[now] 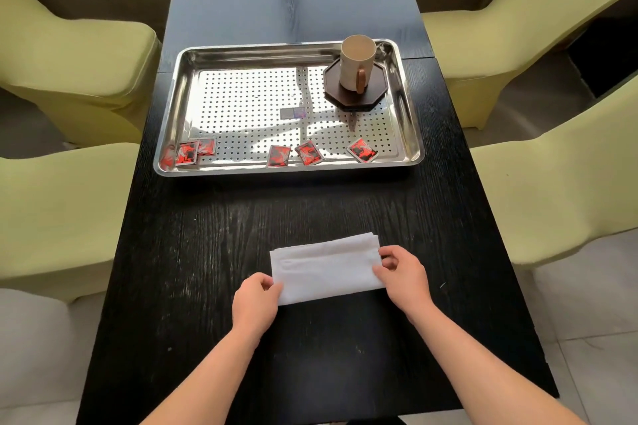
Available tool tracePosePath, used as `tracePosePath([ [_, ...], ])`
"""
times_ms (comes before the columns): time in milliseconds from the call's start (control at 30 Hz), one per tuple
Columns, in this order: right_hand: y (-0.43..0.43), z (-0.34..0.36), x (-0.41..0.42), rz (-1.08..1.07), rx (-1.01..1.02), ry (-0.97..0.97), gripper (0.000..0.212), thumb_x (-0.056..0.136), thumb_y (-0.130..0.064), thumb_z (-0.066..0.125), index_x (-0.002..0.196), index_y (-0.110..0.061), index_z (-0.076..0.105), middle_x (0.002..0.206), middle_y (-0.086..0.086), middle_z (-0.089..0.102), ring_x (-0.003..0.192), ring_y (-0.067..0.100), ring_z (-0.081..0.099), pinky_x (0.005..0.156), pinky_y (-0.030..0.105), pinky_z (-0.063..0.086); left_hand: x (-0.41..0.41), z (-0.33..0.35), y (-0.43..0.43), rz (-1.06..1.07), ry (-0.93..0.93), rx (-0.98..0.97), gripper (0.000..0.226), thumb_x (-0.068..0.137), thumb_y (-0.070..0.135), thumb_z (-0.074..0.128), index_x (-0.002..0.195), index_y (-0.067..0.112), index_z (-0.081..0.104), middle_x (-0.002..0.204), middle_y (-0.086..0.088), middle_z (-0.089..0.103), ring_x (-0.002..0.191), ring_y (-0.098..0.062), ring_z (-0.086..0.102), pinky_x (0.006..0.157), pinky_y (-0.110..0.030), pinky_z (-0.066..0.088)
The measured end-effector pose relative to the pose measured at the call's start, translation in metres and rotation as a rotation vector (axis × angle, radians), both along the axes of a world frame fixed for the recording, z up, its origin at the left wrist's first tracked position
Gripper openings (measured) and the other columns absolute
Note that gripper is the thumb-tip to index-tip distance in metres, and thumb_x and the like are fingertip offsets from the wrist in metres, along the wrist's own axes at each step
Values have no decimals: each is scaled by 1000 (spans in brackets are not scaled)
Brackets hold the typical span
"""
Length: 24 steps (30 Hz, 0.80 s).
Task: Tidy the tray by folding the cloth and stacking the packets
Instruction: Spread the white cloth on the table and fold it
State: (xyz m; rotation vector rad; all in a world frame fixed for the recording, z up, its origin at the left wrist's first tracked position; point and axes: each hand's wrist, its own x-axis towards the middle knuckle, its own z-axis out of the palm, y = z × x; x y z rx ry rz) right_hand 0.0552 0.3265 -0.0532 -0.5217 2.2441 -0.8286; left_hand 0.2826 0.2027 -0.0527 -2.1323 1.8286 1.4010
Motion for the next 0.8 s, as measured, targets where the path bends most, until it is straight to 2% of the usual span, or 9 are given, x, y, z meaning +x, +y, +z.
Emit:
tracePosePath([
  [200,-3,-6,1,6,53,101,19,86,-18,72,97,-31,63,84,-9,64,81,13,64,66,28,53,-6,3,-3,27,-116,-53,6,89,24,62,84,22,59,82,3,64,73,-15,59,58,-30,43],
  [300,2,0,6,37,55,232,25,87,-19,72,111,-24,65,103,-9,62,93,13,60,71,30,51,-1,5,2,-203,-171,-274,12,88,20,63,97,21,56,95,4,56,85,-17,58,63,-32,47],
  [400,7,8,18,239,24,592,35,84,-13,73,118,-18,66,120,-4,64,110,21,56,80,39,55,3,1,13,-642,-153,-585,42,84,16,69,124,14,59,128,-9,54,118,-29,54,89,-41,53],
  [467,6,9,30,419,23,711,47,82,-12,75,127,-15,64,135,2,60,117,26,56,86,43,55,-3,-3,15,-700,-162,-553,60,90,24,65,146,17,44,155,-14,34,144,-34,32,111,-45,40],
  [533,-1,8,38,468,92,639,52,88,-19,71,137,-16,55,146,2,51,122,26,52,93,41,51,-10,-5,12,-612,-154,-413,67,97,33,54,156,21,23,165,-12,11,153,-30,10,119,-43,28],
  [567,-4,6,39,421,128,557,51,91,-22,68,140,-17,52,146,2,48,122,25,49,96,38,49,-13,-7,10,-567,-133,-364,68,99,35,50,157,22,18,166,-11,6,153,-28,7,119,-41,28],
  [633,-6,5,39,267,129,439,46,94,-18,64,138,-17,53,137,3,49,117,22,48,92,32,48,-18,-9,8,-535,-105,-329,67,100,37,48,157,24,16,167,-9,3,152,-26,13,116,-40,33],
  [700,-3,7,38,149,66,379,39,92,-4,61,130,-14,60,126,2,50,108,20,53,83,30,50,-17,-10,6,-538,-86,-324,67,99,38,49,156,26,17,167,-8,1,150,-26,21,112,-39,39],
  [800,5,10,39,78,-78,400,32,89,6,60,114,-12,69,113,-2,51,92,17,57,72,26,49,-12,-14,7,-573,-61,-333,67,98,39,51,155,28,18,167,-6,-2,148,-26,26,108,-38,44],
])
